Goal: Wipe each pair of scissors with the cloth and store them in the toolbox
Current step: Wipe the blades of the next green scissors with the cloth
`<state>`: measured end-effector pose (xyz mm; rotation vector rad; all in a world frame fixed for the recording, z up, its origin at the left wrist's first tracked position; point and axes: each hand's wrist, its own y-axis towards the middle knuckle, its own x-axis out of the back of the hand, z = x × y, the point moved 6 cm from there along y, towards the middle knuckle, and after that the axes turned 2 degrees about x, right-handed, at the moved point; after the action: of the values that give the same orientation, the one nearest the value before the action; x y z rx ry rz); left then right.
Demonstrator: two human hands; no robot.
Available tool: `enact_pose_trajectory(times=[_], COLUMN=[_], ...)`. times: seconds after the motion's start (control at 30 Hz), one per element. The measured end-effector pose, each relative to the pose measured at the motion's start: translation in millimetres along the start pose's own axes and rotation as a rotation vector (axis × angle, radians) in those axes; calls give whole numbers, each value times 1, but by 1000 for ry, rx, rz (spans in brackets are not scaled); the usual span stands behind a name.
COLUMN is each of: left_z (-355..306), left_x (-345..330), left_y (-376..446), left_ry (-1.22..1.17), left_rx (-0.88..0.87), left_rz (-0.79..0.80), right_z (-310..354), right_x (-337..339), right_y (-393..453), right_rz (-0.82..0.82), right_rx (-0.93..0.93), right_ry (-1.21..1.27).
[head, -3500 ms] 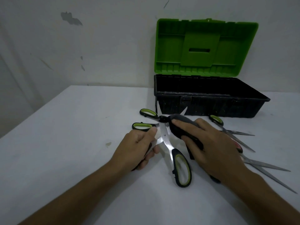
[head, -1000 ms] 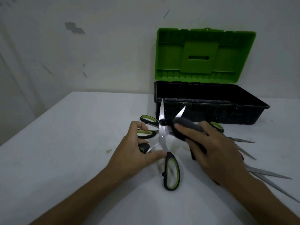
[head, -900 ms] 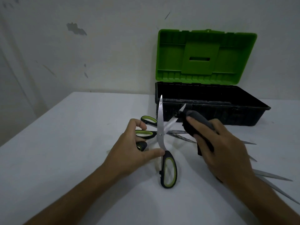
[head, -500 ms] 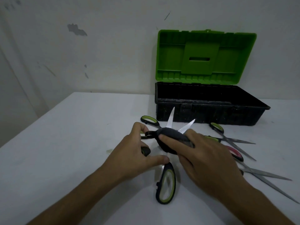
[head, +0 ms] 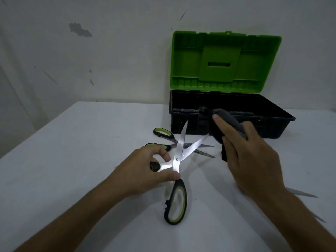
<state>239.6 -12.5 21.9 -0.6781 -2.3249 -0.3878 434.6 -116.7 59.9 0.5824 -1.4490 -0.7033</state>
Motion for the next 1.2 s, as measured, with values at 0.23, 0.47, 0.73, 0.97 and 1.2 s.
enact_pose_trajectory(times=[0.23, 0.47, 0.73, 0.97, 1.2], left_z=[-1, -14, -11, -22, -10], left_x=[-3, -5, -5, -7, -12], left_y=[2, -4, -4, -7, -6], left_ry=[-13, 42, 15, 30, -168], left_rx=[-128, -179, -187, -269, -147], left_rz=[40, 90, 71, 68, 266], right_z=[50, -9, 42, 25, -31], right_x=[-28, -12, -11, -5, 5], right_y=[-17, -2, -12, -4, 4], right_rz=[321, 109, 220, 114, -56], right_rx=[236, -88, 192, 49, 29], right_ry=[99, 37, 129, -21, 215])
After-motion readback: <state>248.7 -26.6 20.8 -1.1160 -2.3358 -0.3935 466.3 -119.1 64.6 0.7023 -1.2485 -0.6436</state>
